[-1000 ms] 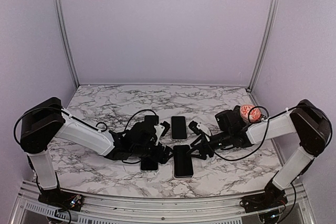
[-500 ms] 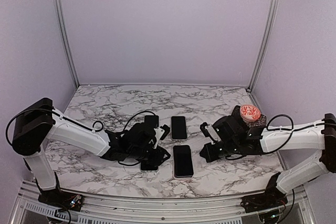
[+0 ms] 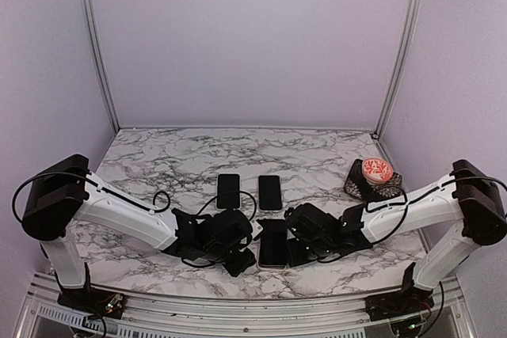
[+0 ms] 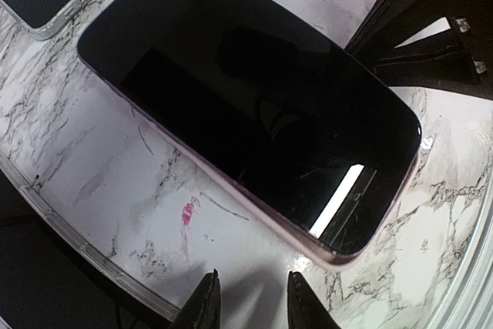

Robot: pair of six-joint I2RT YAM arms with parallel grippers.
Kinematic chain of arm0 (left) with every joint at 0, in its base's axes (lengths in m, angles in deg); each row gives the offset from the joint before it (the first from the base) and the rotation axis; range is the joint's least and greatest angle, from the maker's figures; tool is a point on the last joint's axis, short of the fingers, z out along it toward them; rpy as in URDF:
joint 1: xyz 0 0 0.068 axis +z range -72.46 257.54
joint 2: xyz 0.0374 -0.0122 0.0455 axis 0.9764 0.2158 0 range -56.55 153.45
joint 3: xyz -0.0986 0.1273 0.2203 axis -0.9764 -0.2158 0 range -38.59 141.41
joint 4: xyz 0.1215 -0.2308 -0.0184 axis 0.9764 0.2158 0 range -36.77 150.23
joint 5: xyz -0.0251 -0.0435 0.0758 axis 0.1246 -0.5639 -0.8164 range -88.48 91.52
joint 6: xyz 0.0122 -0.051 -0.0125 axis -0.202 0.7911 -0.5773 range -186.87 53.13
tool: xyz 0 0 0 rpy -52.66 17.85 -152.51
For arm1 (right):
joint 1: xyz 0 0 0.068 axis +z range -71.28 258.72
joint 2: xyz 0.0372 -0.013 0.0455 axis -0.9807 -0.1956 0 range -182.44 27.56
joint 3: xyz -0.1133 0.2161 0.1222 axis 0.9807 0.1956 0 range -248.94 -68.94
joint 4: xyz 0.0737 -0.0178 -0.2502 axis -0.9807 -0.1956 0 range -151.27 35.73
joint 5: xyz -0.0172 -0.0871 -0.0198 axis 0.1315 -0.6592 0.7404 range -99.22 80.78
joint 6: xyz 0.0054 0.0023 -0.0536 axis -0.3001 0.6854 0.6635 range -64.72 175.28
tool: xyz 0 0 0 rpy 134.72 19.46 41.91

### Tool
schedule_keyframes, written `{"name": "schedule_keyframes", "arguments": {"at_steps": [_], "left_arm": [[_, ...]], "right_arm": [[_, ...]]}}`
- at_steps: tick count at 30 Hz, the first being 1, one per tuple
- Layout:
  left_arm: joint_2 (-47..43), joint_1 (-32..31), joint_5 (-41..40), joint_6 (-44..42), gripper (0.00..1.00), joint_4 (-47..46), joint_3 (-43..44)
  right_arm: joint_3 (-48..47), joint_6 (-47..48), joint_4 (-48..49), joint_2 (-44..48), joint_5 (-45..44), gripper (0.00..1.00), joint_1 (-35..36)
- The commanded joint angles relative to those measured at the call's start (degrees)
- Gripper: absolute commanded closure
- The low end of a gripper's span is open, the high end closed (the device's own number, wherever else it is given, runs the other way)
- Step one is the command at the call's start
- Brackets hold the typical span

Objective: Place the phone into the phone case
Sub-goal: Press the phone at the bottom corners of the phone case.

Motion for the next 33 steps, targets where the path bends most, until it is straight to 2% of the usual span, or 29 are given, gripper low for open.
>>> {"name": "schedule_keyframes", "arguments": {"at_steps": [1, 6, 13, 21, 23, 27, 30, 33], "left_arm": [[3.6, -0.52, 2.08, -1.32, 0.73, 3.01, 1.79], [5.37, -0.92, 5.13, -2.12, 0.74, 0.43, 2.85], [2.69, -0.96, 7.97, -2.1, 0.74, -4.26, 0.72], [3.06, -0.85, 4.64, -2.26, 0.74, -4.35, 0.72], [1.83, -0.6, 3.12, -2.31, 0.74, -3.34, 0.22], [-1.35, 0.29, 0.63, -3.1, 0.72, 0.02, -0.62], [-2.67, 2.56, -2.2, -3.42, 0.71, 1.87, -0.61], [-0.94, 5.76, -4.14, -3.61, 0.72, 3.33, 1.31]], "right_arm": [[-1.9, -2.95, -3.14, -3.43, -1.07, 1.0, 2.19], [-2.61, -3.26, -3.12, -2.88, -2.0, 1.0, 2.5], [-4.94, -2.5, -3.19, -3.47, -2.13, 1.0, 3.29], [-4.43, -4.95, -5.37, -2.95, -1.98, 0.95, 5.04], [-3.95, -4.52, -5.87, -2.34, -1.93, 0.9, 5.05], [-3.16, -0.26, -10.6, 0.16, -5.38, 0.86, 1.41], [-2.82, 4.89, -8.64, 1.38, -4.21, 0.84, -3.07], [-4.08, 7.78, -6.87, -1.12, -5.54, 0.85, -5.91]]}}
